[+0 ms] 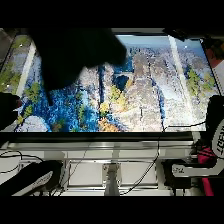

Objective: Fold the clothes and pants, and hang the long-sleeved shirts on hangers.

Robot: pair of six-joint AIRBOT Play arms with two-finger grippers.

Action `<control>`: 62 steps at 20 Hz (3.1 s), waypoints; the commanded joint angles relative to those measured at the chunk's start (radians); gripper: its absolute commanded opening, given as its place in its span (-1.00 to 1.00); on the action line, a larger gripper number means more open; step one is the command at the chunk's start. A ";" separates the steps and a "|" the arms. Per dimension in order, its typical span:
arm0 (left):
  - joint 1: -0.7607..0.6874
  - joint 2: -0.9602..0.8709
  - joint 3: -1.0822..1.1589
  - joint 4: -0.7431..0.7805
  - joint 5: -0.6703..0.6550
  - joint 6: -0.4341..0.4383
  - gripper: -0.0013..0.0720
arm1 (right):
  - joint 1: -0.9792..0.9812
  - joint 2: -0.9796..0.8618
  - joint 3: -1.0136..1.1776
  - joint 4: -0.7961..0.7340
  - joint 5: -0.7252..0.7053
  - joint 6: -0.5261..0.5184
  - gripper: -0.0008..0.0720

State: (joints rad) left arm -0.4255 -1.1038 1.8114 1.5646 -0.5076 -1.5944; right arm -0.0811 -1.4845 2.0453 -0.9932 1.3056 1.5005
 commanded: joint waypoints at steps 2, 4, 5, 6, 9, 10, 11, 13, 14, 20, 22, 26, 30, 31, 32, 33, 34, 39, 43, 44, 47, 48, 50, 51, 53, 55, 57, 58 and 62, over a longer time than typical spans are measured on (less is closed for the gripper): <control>-0.182 -0.179 0.007 -0.003 -0.111 0.000 -0.94 | -0.156 0.001 0.000 -0.066 0.028 0.009 -0.88; -0.205 -0.254 0.007 -0.002 -0.148 0.006 -0.64 | -0.219 0.001 0.000 -0.041 0.048 0.038 -0.68; -0.204 -0.280 0.007 0.002 -0.164 0.016 0.02 | -0.239 0.001 0.000 -0.022 0.044 0.064 -0.24; -0.203 -0.296 0.007 0.016 -0.180 0.016 0.42 | -0.250 0.001 0.000 -0.009 0.040 0.065 0.10; -0.190 -0.294 0.007 0.224 -0.258 0.015 0.40 | -0.245 -0.002 0.000 -0.008 0.042 0.061 0.11; -0.189 -0.290 0.007 0.293 -0.293 0.015 0.40 | -0.240 -0.002 -0.006 -0.006 0.042 0.061 0.11; -0.182 -0.286 0.007 0.337 -0.335 0.015 0.28 | -0.235 -0.002 -0.014 -0.005 0.047 0.061 0.11; -0.158 -0.280 0.007 0.350 -0.432 0.016 -0.73 | -0.235 -0.002 -0.038 -0.010 0.063 0.057 0.06; -0.143 -0.280 0.007 0.349 -0.473 0.015 -0.94 | -0.235 -0.002 -0.049 -0.023 0.075 0.053 -0.19; 0.052 -0.264 -0.026 0.208 -0.702 0.119 -0.94 | -0.235 0.005 -0.235 -0.008 0.130 -0.044 -0.88; 0.143 -0.212 -0.119 0.052 -0.705 0.179 -0.94 | -0.235 0.009 -0.390 0.089 0.158 -0.146 -0.89; 0.246 -0.072 -0.431 -0.019 -0.713 0.269 -0.94 | -0.237 0.010 -0.703 0.175 0.212 -0.269 -0.89; 0.307 0.058 -0.815 -0.195 -0.673 0.386 -0.94 | -0.233 0.011 -0.978 0.280 0.205 -0.354 -0.88; 0.320 0.076 -0.891 -0.256 -0.651 0.404 -0.94 | -0.232 0.011 -1.018 0.264 0.183 -0.354 -0.88; 0.333 0.086 -0.967 -0.340 -0.610 0.414 -0.94 | -0.227 0.011 -1.051 0.236 0.160 -0.352 -0.86; 0.339 0.086 -1.019 -0.426 -0.567 0.423 -0.94 | -0.221 0.011 -1.078 0.216 0.134 -0.350 -0.70; 0.338 0.083 -1.062 -0.509 -0.521 0.441 -0.94 | -0.212 0.011 -1.104 0.206 0.116 -0.340 -0.23; 0.323 0.036 -1.157 -0.685 -0.282 0.449 0.73 | -0.120 0.010 -1.153 0.123 0.048 -0.333 0.76; 0.319 -0.016 -1.157 -0.796 -0.096 0.451 0.73 | -0.066 0.010 -1.153 0.070 0.021 -0.334 0.90; 0.319 -0.034 -1.157 -0.797 -0.073 0.451 0.73 | -0.066 0.010 -1.153 0.059 0.016 -0.334 0.90; 0.315 -0.079 -1.156 -0.858 -0.081 0.484 0.72 | -0.065 0.010 -1.153 0.031 -0.005 -0.334 0.90; 0.310 -0.097 -1.156 -0.916 -0.109 0.566 0.72 | -0.065 0.010 -1.153 0.040 -0.010 -0.334 0.90; 0.302 -0.133 -1.156 -1.003 -0.177 0.695 0.72 | -0.063 0.010 -1.153 0.060 -0.008 -0.333 0.90; 0.301 -0.148 -1.156 -1.029 -0.199 0.715 0.72 | -0.056 0.010 -1.153 0.063 -0.008 -0.333 0.90; 0.301 -0.169 -1.156 -1.064 -0.224 0.737 0.72 | -0.029 0.010 -1.153 0.064 -0.010 -0.333 0.90; 0.301 -0.175 -1.156 -1.096 -0.238 0.742 0.50 | 0.011 0.010 -1.153 0.062 -0.025 -0.333 0.88; 0.300 -0.174 -1.156 -1.106 -0.247 0.750 0.30 | 0.046 0.010 -1.153 0.047 -0.051 -0.335 0.32; 0.300 -0.174 -1.156 -1.106 -0.249 0.750 0.29 | 0.061 0.010 -1.153 0.043 -0.064 -0.334 0.14; 0.300 -0.176 -1.156 -1.107 -0.249 0.751 0.29 | 0.082 -0.010 -1.153 0.046 -0.076 -0.334 0.13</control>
State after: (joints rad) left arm -0.1249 -1.2762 0.6559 0.4702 -0.7483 -0.8547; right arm -0.0181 -1.4841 0.8925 -0.9459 1.2465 1.1667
